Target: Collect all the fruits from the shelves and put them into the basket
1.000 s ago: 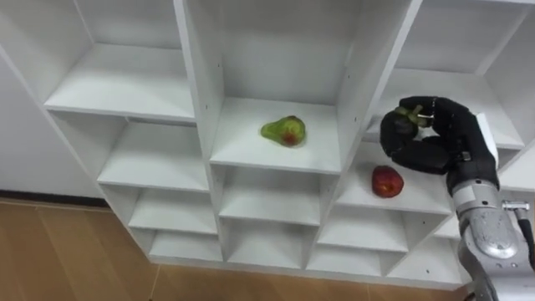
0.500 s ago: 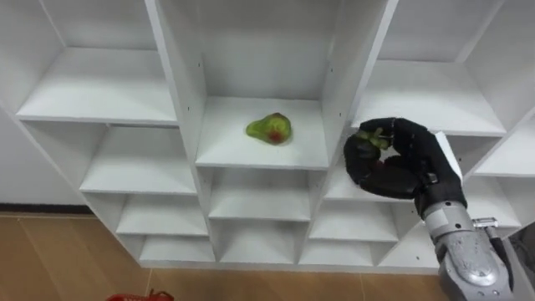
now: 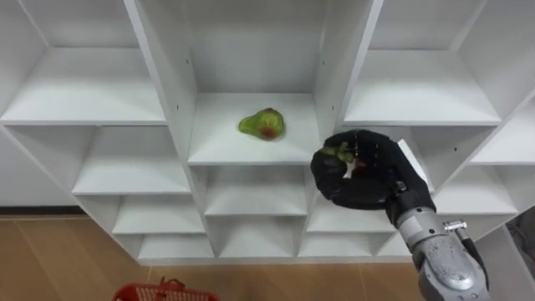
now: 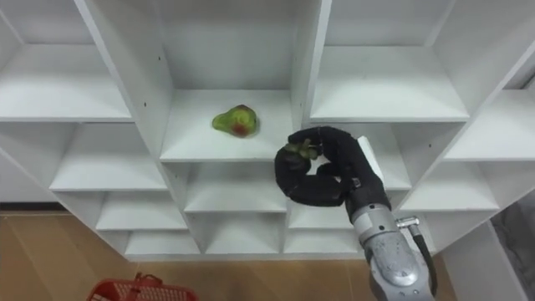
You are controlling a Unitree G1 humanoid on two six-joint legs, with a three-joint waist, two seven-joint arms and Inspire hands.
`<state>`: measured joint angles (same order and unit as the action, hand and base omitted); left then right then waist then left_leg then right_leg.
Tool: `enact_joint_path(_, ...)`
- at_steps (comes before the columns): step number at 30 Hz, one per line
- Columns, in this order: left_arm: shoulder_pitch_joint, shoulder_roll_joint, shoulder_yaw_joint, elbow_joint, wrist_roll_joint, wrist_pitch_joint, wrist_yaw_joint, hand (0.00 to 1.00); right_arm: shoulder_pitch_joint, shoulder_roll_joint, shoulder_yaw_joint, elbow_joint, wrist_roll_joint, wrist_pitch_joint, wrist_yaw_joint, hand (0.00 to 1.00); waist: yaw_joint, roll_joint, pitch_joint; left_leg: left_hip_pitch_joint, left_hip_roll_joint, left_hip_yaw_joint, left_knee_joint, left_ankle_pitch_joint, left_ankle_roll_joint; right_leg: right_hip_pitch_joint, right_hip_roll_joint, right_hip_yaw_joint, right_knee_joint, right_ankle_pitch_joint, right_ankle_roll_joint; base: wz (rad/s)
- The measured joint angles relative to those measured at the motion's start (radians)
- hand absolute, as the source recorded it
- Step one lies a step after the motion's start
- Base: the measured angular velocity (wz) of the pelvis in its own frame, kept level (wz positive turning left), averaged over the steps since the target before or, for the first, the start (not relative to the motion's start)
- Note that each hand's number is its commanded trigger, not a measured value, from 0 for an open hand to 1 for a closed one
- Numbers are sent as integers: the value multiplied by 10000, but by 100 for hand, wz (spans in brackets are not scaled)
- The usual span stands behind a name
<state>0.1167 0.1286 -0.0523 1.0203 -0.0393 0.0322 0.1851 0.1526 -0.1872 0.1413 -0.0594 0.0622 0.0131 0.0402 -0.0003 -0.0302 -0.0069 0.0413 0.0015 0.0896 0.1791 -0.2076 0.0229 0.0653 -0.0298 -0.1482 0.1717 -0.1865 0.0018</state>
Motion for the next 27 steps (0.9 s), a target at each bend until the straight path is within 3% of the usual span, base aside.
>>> enact_joint_path(12, -595, -213, -324, 69, -900, 74, -282, 100, 224, 79, 1231, 40, -742, 252, 204, 100, 31, 35, 37, -236, 1, -77, 141, 0, -1, -152, -23, -141, 6, 11, -3, 2)
enact_joint_path(18, -980, -326, -513, -159, -1083, 44, -264, 100, 262, 149, 1549, 242, -1109, 326, 271, 100, 82, 58, 125, -499, 3, -109, 280, 0, -1, -352, -34, -298, 121, 21, -20, 5)
enact_joint_path(23, -1078, -346, -684, -180, -1170, 48, -303, 100, 253, 167, 1667, 1165, -1361, 445, 197, 100, 88, -35, 167, -728, -2, -164, 349, 0, -1, -516, -47, -424, 158, 21, -20, 5)
enact_joint_path(27, -1117, -365, -926, -216, -1263, 49, -507, 100, 243, 186, 1777, 1680, -1540, 532, 161, 100, 134, -92, 147, -931, -7, -205, 430, 1, -1, -714, -54, -477, 164, 22, -21, 4)
